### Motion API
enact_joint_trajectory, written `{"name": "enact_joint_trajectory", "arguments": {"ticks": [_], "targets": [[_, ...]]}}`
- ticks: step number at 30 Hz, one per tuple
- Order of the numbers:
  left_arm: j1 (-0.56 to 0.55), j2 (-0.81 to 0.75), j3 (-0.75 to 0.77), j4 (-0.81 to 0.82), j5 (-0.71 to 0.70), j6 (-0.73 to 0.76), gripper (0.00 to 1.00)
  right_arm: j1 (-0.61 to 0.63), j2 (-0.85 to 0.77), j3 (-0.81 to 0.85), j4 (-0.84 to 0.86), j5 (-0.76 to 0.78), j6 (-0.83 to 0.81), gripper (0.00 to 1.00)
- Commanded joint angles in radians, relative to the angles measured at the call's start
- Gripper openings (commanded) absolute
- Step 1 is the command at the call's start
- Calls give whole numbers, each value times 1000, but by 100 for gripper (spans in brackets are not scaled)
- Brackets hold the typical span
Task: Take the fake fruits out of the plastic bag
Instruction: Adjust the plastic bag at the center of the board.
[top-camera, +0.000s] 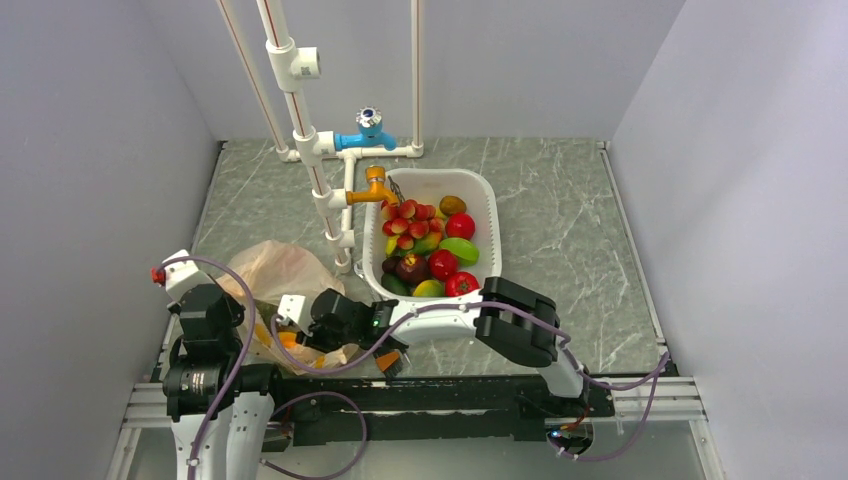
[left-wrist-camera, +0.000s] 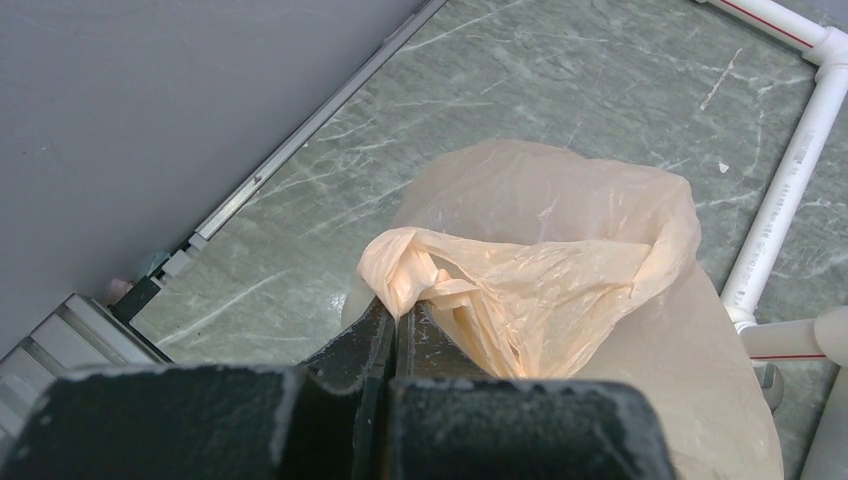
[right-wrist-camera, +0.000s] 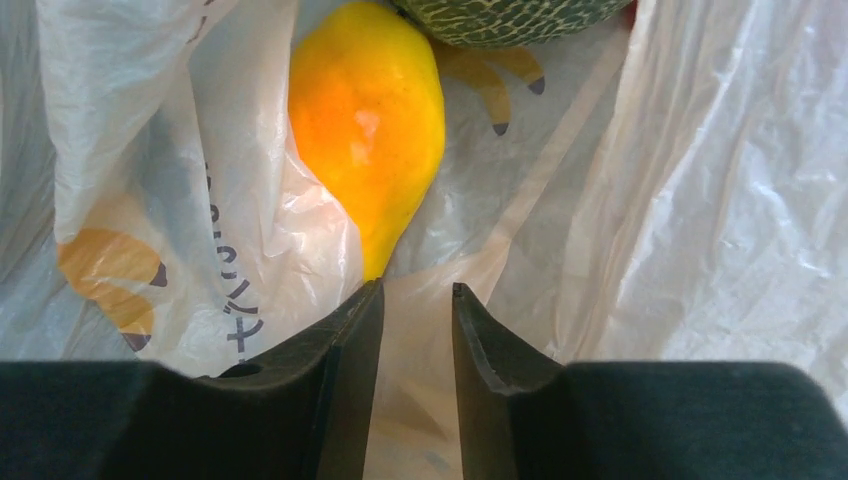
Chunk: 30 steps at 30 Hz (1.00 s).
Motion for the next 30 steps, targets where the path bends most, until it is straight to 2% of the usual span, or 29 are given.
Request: {"name": "enact_joint_trajectory", "arguments": {"ticks": [1,4,6,11,13,19,23,26,30], "targets": [[-2,15,10,56,20,18,0,1,-4,-22,119,49,35,37],[-1,16,6,62,30,21,0,-6,21,8,136,183,49,40],[-1,15,6,64,37,23,0,-18,-1,5,176,209,55,46],[-1,43,3,110,227,96,0,-55,-48,29,243,19,127,53],[-2,32,7,120,279,116,0,-57,-44,53,271,-61,142,60],[-1,2,29,116,297,118,0,-69,17,190,269,-78,216,84],[-1,-11,41,116,291,105,0,-69,23,232,261,-78,226,85],[-1,8,78,157,454,71,0,-73,-10,212,255,-79,222,84],[-1,136,200,146,639,-20,0,-104,-69,120,284,-96,268,81]]}}
